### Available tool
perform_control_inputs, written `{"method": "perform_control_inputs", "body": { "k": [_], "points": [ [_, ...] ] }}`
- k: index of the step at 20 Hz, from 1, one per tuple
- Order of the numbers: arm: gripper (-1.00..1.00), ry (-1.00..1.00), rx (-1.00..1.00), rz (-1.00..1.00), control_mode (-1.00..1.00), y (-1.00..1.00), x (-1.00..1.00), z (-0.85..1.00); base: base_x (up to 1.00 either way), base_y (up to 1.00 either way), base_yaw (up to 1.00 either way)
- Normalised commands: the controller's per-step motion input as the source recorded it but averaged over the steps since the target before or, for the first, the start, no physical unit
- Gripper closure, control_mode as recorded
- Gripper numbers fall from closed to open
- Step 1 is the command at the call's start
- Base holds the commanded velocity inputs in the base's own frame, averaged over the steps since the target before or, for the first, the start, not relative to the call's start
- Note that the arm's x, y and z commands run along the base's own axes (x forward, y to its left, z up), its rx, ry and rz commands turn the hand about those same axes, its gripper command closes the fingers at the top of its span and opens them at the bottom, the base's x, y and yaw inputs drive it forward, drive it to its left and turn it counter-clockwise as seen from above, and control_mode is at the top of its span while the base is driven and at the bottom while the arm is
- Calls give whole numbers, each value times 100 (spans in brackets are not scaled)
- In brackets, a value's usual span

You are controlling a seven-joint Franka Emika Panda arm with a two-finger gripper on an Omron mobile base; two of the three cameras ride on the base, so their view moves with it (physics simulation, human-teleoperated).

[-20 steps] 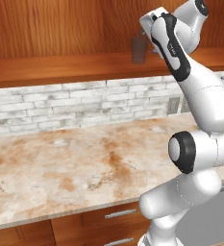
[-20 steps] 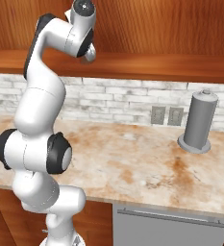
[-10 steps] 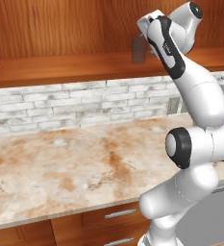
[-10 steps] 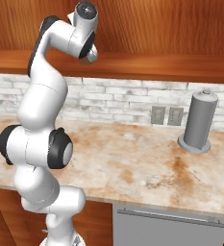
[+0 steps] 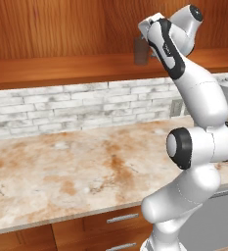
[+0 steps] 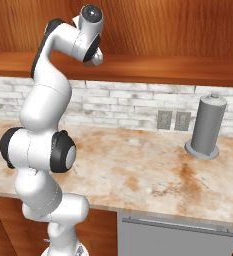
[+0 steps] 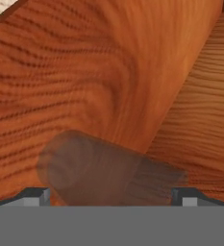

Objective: There is a bowl on the dining counter. Grab a lemon wedge from the fridge and place it in the bowl. Then get the liquor bottle and glass cup from the cabinet and place them next to the bowl.

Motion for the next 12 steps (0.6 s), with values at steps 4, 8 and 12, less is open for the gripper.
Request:
{"method": "perform_control_inputs", "body": {
  "k": [4,8,12],
  "points": [
    [-100,1,-1,0,-100,-1,10,-12,0,0,0],
    [-100,1,-1,0,-100,0,5,-12,0,0,0],
    [-100,0,-1,0,-100,0,1,-12,0,0,0]
  ]
}}
